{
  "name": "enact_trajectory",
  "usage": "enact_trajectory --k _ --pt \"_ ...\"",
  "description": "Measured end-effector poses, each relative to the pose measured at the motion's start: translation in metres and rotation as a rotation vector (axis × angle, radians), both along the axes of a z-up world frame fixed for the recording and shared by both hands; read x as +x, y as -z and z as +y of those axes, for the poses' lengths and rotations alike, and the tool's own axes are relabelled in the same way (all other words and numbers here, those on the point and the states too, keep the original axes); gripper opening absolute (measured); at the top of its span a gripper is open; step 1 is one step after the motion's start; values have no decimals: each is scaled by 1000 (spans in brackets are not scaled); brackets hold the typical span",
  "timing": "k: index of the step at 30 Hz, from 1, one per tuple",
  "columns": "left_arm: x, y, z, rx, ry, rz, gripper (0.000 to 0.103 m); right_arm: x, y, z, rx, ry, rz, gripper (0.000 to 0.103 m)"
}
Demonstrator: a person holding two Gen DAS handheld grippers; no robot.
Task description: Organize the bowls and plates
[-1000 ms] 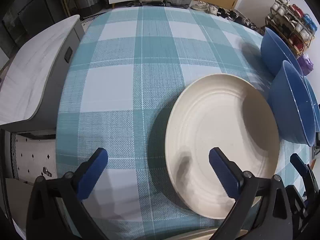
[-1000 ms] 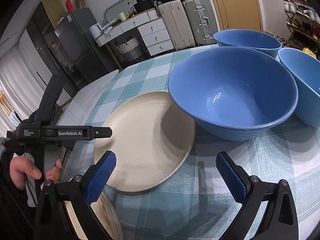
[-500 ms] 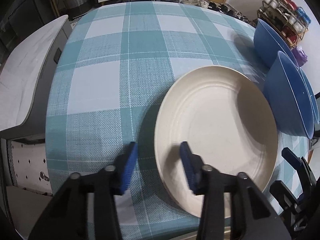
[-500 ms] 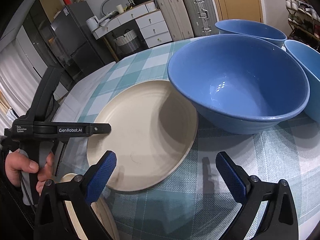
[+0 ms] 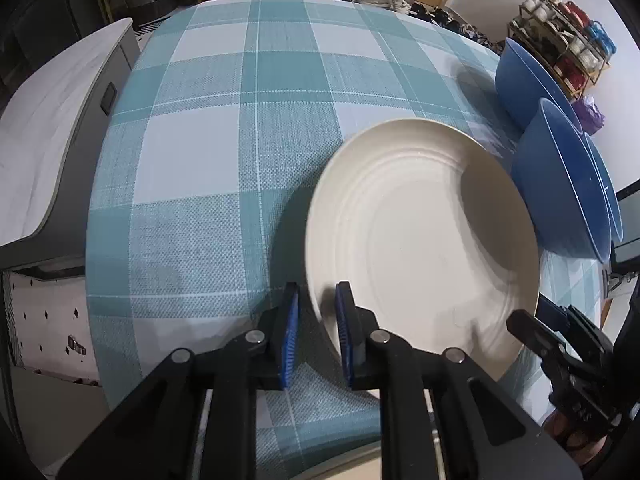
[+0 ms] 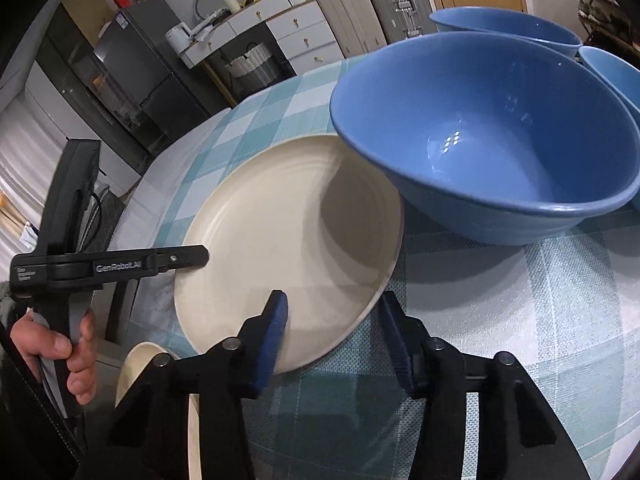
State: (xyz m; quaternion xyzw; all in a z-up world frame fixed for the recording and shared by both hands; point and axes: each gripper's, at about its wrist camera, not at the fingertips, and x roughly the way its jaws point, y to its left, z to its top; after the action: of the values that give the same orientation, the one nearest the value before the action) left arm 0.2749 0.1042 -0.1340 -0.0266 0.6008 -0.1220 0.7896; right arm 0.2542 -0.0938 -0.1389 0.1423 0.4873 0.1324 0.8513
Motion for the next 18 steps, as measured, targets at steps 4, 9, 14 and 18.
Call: enact_trajectory --k 4,9,14,18 --pt "-8 -3 -3 38 13 -17 15 2 3 3 -2 -20 25 26" --pt "-16 -3 0 58 24 -25 15 3 2 7 -15 -37 24 25" --pt "-22 -6 3 107 18 -58 15 6 2 12 -24 -66 27 25" --pt "-27 -8 4 151 14 -103 15 14 3 18 -48 -74 21 25"
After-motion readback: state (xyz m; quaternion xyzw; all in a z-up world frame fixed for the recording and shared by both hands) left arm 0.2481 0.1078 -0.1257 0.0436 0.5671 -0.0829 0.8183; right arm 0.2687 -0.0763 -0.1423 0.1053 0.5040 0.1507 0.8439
